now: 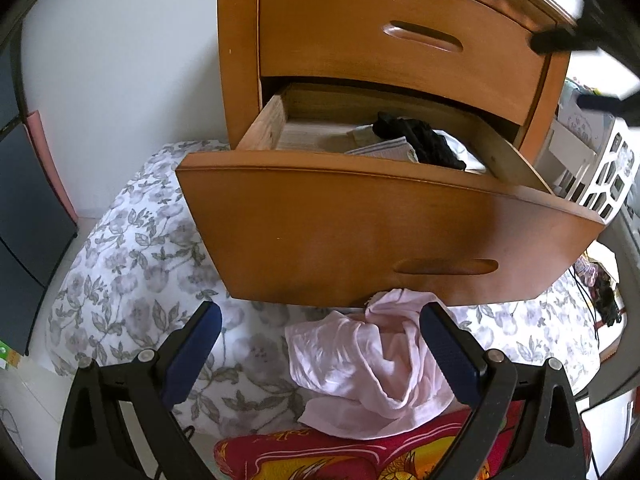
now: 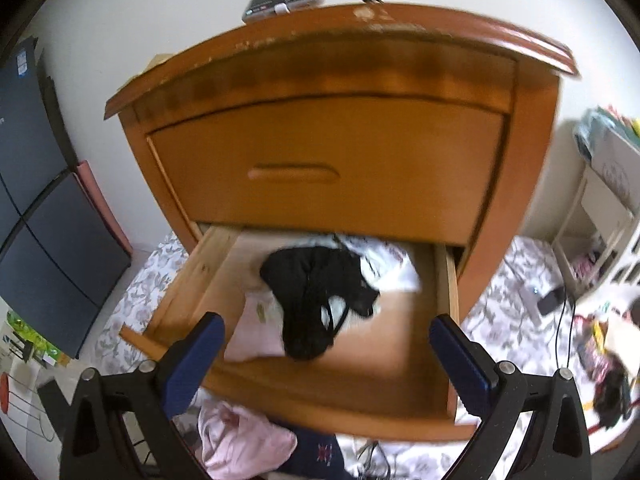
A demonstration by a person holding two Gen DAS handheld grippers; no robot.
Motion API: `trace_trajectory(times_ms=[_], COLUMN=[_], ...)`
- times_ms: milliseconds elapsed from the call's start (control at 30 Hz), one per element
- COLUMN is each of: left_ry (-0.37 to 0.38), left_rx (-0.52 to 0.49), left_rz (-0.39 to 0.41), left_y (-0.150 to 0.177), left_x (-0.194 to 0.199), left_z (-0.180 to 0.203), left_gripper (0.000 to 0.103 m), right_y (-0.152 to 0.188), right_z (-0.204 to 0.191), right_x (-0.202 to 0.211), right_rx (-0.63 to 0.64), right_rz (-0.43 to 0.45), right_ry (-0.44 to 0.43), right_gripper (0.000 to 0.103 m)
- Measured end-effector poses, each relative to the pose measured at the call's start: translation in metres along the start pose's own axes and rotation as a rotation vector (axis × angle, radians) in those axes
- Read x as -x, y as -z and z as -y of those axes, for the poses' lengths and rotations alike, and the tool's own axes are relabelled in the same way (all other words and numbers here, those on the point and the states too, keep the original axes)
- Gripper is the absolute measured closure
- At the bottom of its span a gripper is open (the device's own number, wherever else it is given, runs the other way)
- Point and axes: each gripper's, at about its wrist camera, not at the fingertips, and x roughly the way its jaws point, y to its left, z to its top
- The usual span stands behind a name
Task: Organize soft objects
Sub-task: 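Move the right tool up into the drawer over the black cloth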
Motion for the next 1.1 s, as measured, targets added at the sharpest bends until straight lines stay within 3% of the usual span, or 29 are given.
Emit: trace_trajectory(times_ms=[100,267,600,667,800,1100], left_ry=[0.011,0.013,0.031,0.035,0.04,0.05], left_rx=[0.017,0.027,0.028,0.029,0.025,0.02], left_rz=[0.005,0.007,-0.001,-0.004,-0.007,-0.007], left_y=[0.001,0.001,0.001,0.0,0.001,0.001], left_x=[0.001,0.001,-0.002,-0.003,-0.004,-0.004], left_z=[-0.004,-0.006,-0.006,-0.007,-0.006,-0.005], left_gripper=[0.004,0.004,0.004,0.004,0.004,0.004], right_y=[-0.016,-0.027,-0.003,0.001,0.007,0.009], right_z=[-0.007,-0.015,-0.011,-0.01,-0.012,-0.018], right_x=[-0.011,-0.047,-0.134,-0.146,-0.162,-0.179], right_rx=[0.031,0.069,0.033,0.03,0.039,0.072], right_rz=[-0.017,-0.123,-0.415,-0.453,-0.508,-0.531], right_ry=[-0.003,0.004,0.03,0.047,0.071,0.083], right_gripper=[0.0,0.0,0.003,0.009,0.011,0.023])
